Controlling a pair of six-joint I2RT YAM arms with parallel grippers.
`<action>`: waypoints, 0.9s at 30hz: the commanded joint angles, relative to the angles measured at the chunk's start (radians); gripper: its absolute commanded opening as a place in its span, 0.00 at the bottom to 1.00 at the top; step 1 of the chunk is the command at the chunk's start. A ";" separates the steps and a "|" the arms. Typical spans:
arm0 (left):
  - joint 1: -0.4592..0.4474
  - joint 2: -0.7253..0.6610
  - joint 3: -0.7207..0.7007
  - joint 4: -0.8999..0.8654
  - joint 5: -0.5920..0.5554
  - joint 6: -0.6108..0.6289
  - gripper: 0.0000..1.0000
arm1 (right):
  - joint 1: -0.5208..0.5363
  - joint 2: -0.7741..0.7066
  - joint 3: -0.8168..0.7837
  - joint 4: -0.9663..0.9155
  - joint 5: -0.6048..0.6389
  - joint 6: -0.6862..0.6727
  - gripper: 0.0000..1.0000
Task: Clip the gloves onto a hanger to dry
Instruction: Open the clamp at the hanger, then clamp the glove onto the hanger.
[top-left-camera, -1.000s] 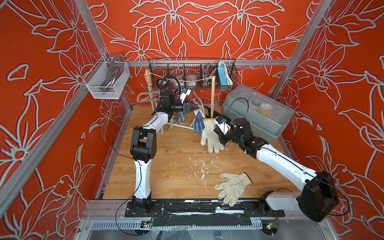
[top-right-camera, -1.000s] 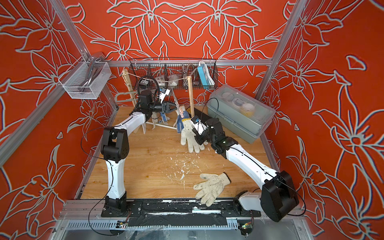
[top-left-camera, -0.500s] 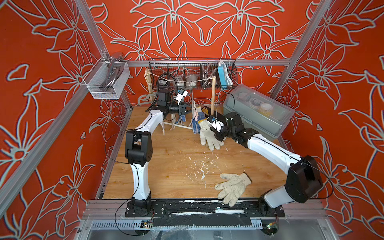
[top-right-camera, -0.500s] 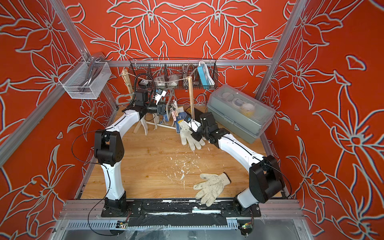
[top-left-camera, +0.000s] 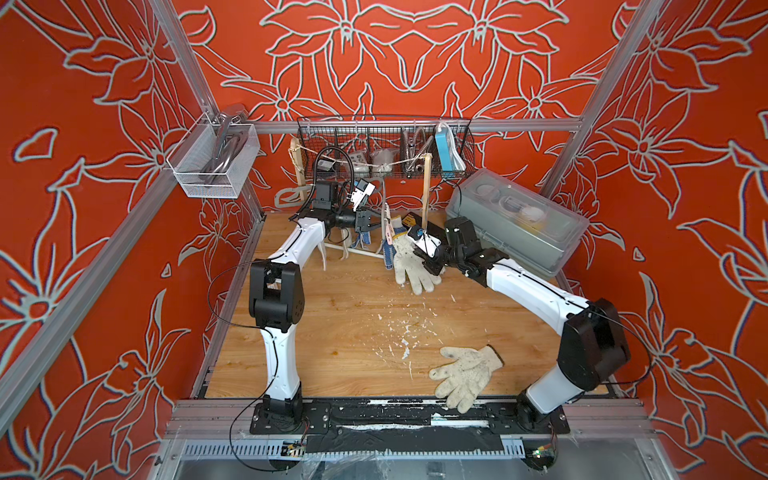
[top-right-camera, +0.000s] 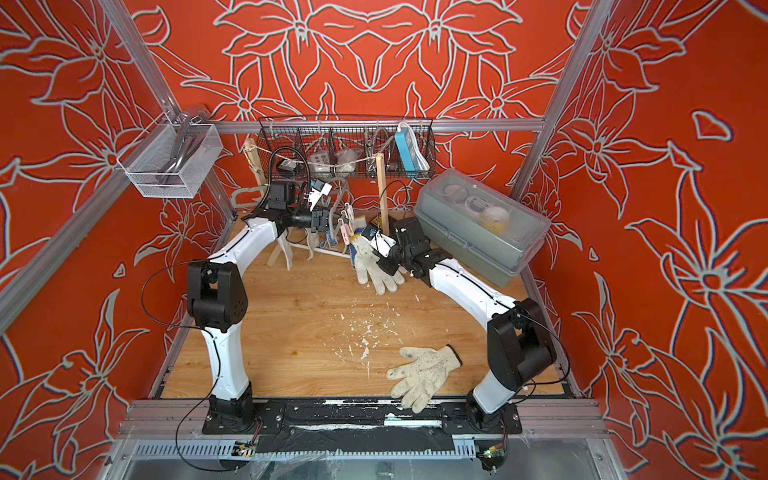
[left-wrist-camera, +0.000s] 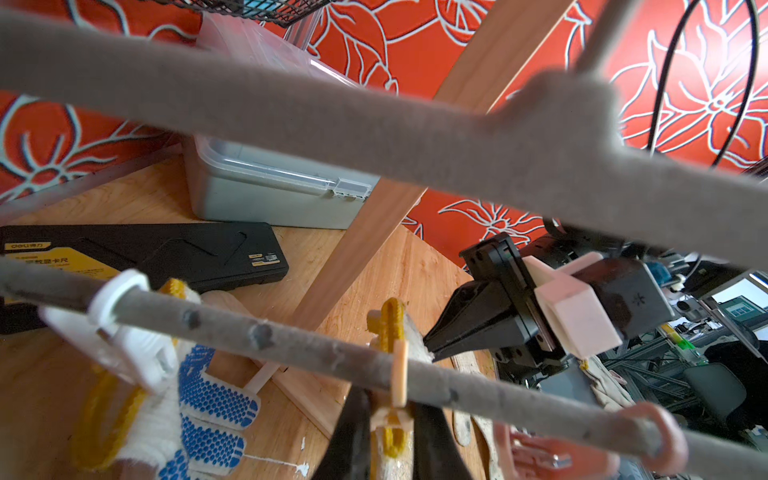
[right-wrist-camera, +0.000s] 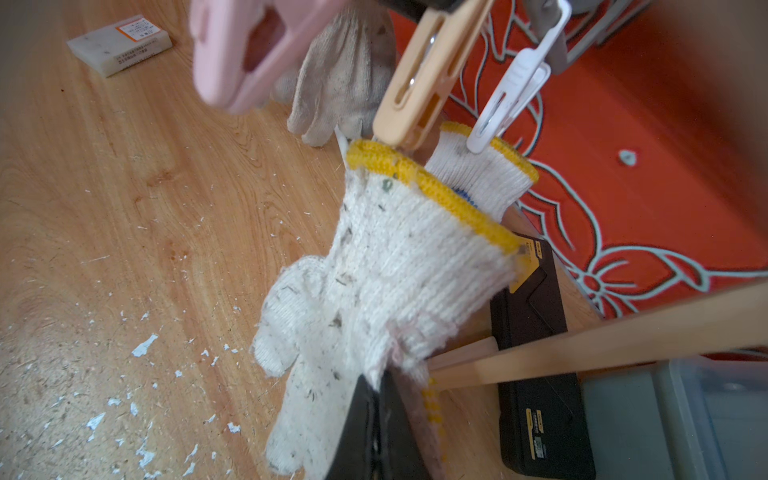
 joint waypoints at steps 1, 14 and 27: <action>0.003 -0.019 0.018 -0.055 0.024 0.024 0.14 | 0.001 0.020 0.047 0.008 -0.025 -0.004 0.00; 0.003 -0.008 0.042 -0.089 0.015 0.040 0.13 | 0.011 0.053 0.095 0.004 -0.048 0.004 0.00; 0.003 -0.004 0.047 -0.129 -0.047 0.080 0.18 | 0.015 0.079 0.138 0.014 -0.088 0.032 0.00</action>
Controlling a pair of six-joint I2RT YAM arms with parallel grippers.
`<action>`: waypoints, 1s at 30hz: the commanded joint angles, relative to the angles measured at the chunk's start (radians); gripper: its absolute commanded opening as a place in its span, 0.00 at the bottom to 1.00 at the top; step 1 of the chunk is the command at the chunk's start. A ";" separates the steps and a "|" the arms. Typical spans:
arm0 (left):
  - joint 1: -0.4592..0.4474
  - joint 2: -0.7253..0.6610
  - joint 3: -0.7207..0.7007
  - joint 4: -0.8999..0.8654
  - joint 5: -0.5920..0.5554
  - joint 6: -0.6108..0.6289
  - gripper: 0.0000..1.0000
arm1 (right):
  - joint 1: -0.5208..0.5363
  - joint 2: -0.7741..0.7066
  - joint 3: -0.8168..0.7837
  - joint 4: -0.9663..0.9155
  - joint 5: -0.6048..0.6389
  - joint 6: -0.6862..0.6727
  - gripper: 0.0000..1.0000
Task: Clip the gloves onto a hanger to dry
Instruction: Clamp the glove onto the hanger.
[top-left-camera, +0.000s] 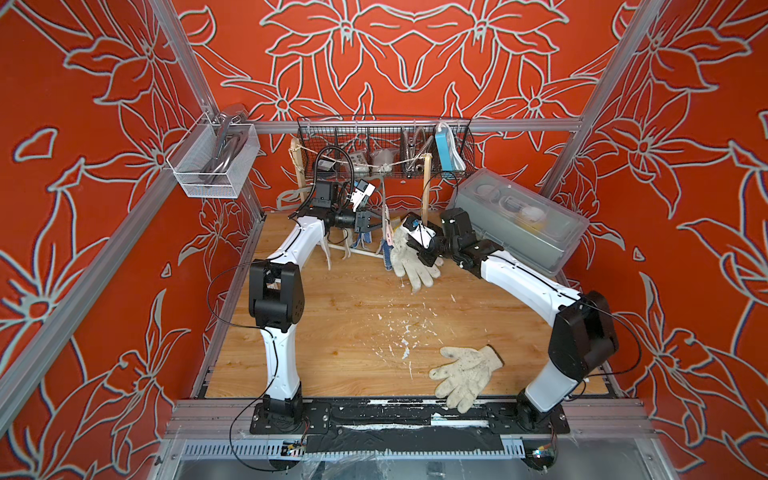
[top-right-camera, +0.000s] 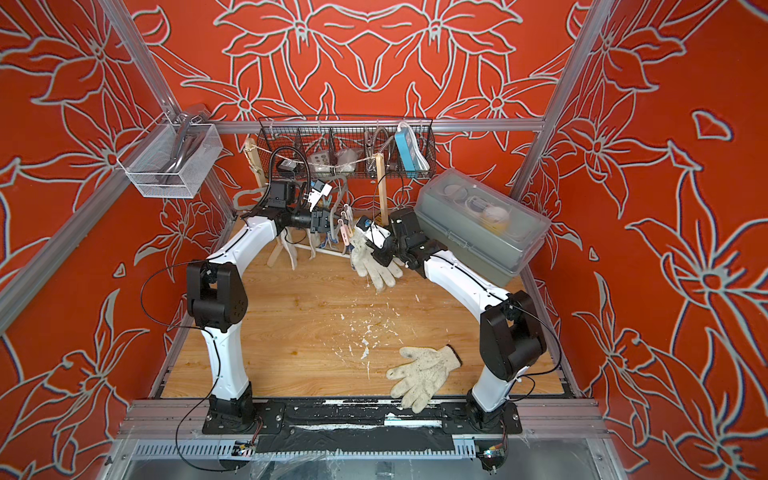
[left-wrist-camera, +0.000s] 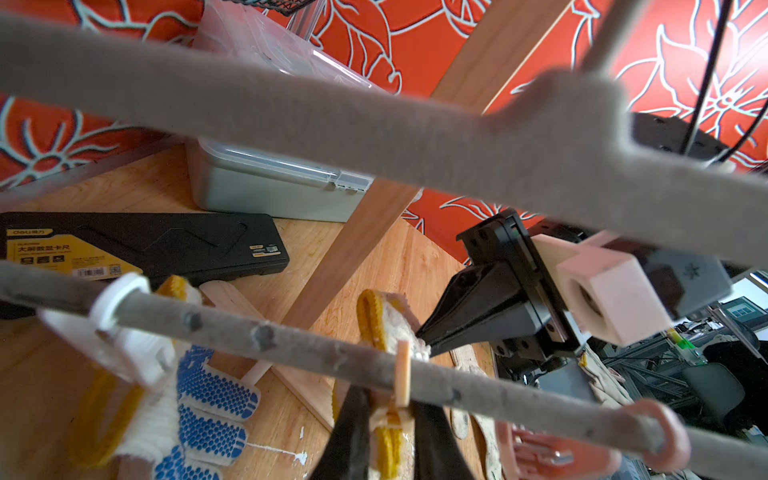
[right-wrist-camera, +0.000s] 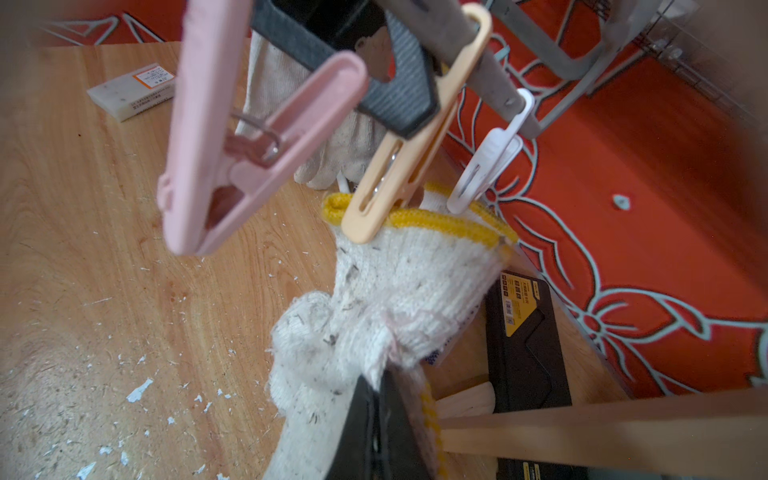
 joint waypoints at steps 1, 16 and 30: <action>0.002 -0.004 0.027 -0.053 -0.034 0.034 0.19 | 0.010 0.017 0.030 0.009 -0.041 0.015 0.00; 0.017 -0.013 0.035 -0.063 -0.070 0.032 0.42 | 0.010 0.019 0.008 0.045 -0.045 0.029 0.09; 0.050 -0.084 0.035 -0.261 -0.177 0.137 0.57 | 0.010 -0.002 -0.041 0.013 -0.014 0.025 0.38</action>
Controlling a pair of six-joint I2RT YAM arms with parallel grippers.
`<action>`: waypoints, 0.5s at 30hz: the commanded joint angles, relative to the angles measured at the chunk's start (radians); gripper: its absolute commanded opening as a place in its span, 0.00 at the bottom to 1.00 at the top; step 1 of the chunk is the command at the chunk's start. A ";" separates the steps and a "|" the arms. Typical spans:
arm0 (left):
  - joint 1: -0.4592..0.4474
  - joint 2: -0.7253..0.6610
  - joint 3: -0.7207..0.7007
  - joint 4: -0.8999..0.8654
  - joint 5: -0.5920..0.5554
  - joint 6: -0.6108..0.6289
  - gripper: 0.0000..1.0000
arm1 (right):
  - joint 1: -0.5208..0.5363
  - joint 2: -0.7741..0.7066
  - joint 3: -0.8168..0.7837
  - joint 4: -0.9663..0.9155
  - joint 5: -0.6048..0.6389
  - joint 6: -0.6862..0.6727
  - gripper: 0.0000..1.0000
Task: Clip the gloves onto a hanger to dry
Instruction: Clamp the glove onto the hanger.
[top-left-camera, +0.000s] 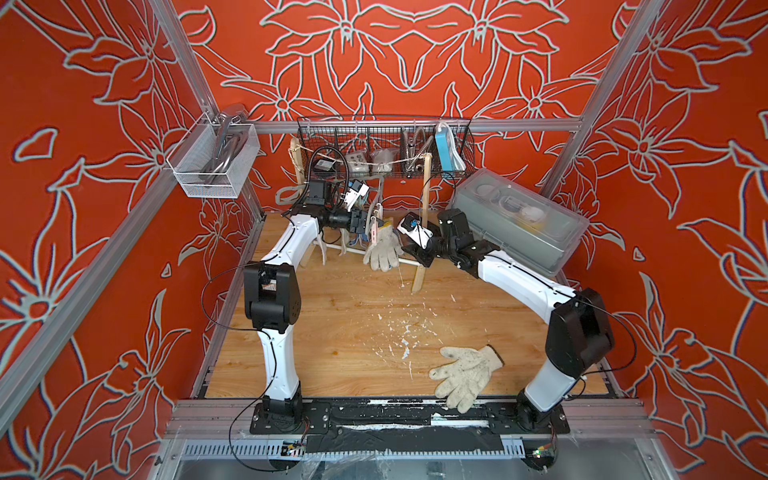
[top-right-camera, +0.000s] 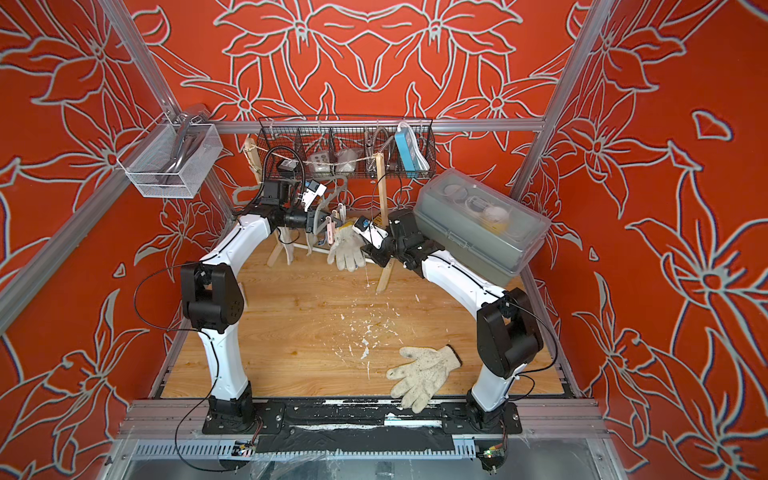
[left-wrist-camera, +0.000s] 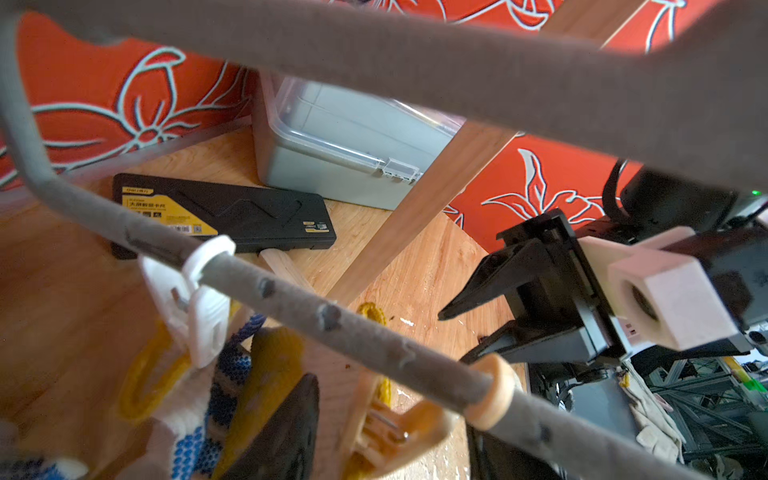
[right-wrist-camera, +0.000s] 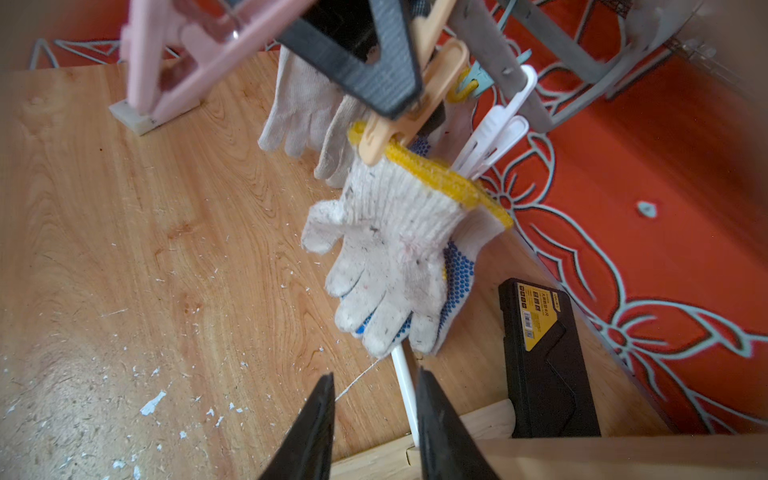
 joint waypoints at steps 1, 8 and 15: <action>0.013 -0.057 0.017 -0.128 -0.062 0.074 0.58 | 0.007 -0.032 -0.041 -0.023 0.021 0.008 0.39; 0.024 -0.109 0.017 -0.216 -0.216 0.128 0.66 | 0.006 -0.161 -0.140 -0.163 0.068 0.186 0.51; 0.029 -0.169 0.001 -0.293 -0.289 0.155 0.69 | 0.000 -0.352 -0.315 -0.411 0.212 0.488 0.58</action>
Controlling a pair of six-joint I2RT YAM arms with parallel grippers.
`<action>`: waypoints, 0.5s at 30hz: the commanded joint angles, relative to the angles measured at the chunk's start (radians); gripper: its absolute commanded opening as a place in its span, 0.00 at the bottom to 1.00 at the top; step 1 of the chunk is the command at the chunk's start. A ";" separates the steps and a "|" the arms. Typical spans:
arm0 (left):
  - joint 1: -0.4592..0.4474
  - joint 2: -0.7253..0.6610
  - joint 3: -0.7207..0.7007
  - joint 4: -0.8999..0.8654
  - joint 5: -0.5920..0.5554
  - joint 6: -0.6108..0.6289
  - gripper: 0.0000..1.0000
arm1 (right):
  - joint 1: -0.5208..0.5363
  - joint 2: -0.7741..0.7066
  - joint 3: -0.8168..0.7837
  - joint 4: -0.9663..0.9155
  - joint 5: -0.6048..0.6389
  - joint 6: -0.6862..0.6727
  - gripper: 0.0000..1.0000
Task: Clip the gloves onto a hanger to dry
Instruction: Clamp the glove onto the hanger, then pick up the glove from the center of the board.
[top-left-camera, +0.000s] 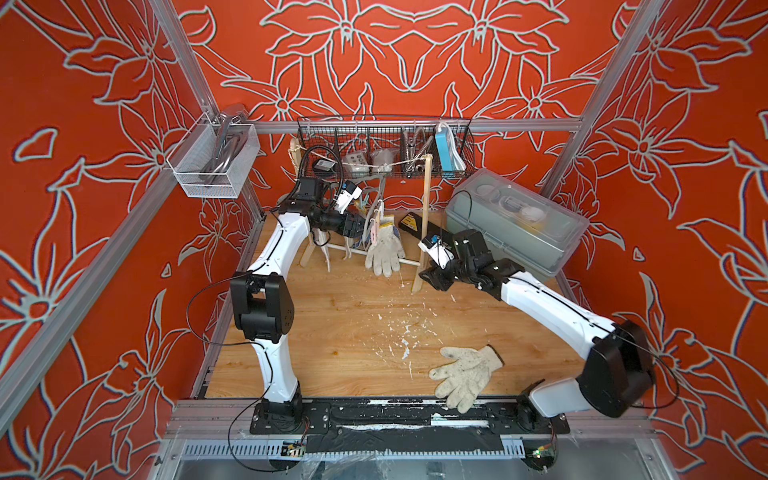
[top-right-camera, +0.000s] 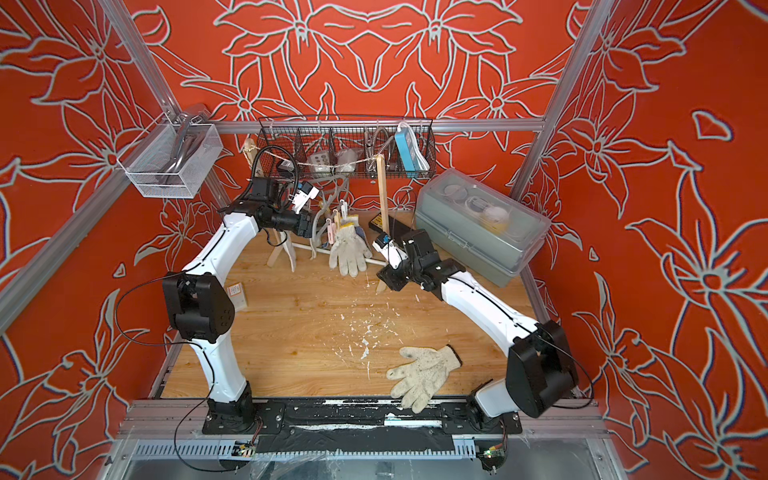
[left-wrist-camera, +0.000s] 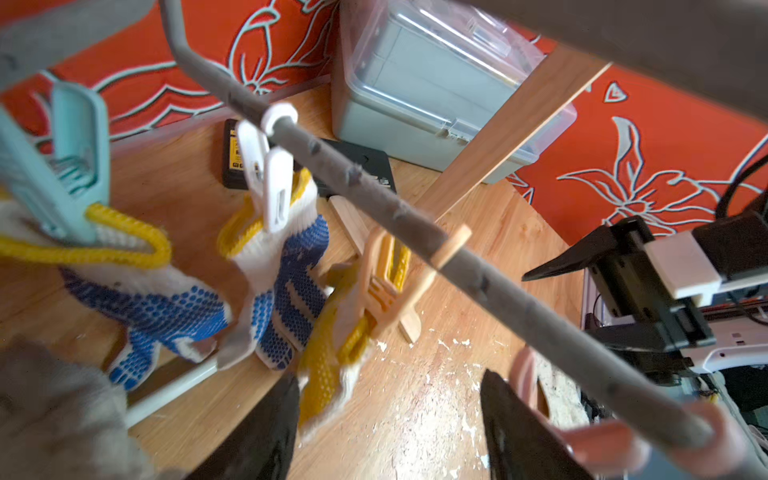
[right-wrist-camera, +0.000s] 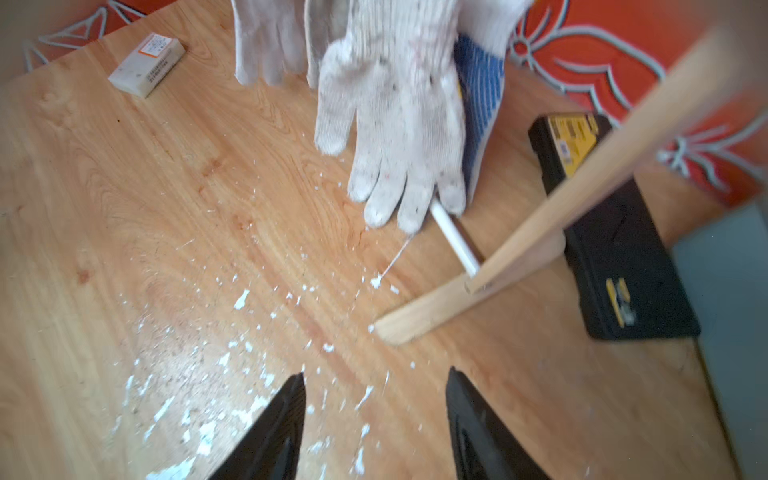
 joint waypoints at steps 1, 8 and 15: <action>0.006 -0.073 -0.011 -0.069 -0.036 0.037 0.69 | -0.004 -0.076 -0.076 -0.206 0.115 0.228 0.59; 0.009 -0.192 -0.160 -0.020 -0.026 -0.050 0.69 | -0.044 -0.274 -0.298 -0.390 0.255 0.682 0.64; 0.009 -0.285 -0.283 0.087 -0.024 -0.161 0.70 | -0.044 -0.420 -0.423 -0.654 0.449 1.135 0.69</action>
